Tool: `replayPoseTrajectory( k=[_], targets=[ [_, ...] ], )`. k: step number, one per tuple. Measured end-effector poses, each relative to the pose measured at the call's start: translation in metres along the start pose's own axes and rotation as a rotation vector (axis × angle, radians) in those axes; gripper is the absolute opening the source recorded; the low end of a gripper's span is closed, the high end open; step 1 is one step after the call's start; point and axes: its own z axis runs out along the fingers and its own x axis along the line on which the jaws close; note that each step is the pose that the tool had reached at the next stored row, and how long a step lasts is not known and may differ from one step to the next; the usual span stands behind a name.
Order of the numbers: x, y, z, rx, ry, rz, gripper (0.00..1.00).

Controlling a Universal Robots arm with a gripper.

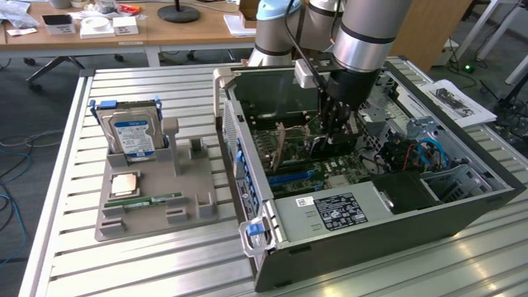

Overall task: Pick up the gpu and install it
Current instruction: 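Insert the gpu into the slot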

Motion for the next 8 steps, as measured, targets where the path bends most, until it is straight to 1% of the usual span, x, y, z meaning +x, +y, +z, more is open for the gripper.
replayPoseTrajectory(
  k=[8],
  targets=[
    [0.0000,0.0000,0.0000,-0.0001,-0.0001,-0.008,0.27]
  ],
)
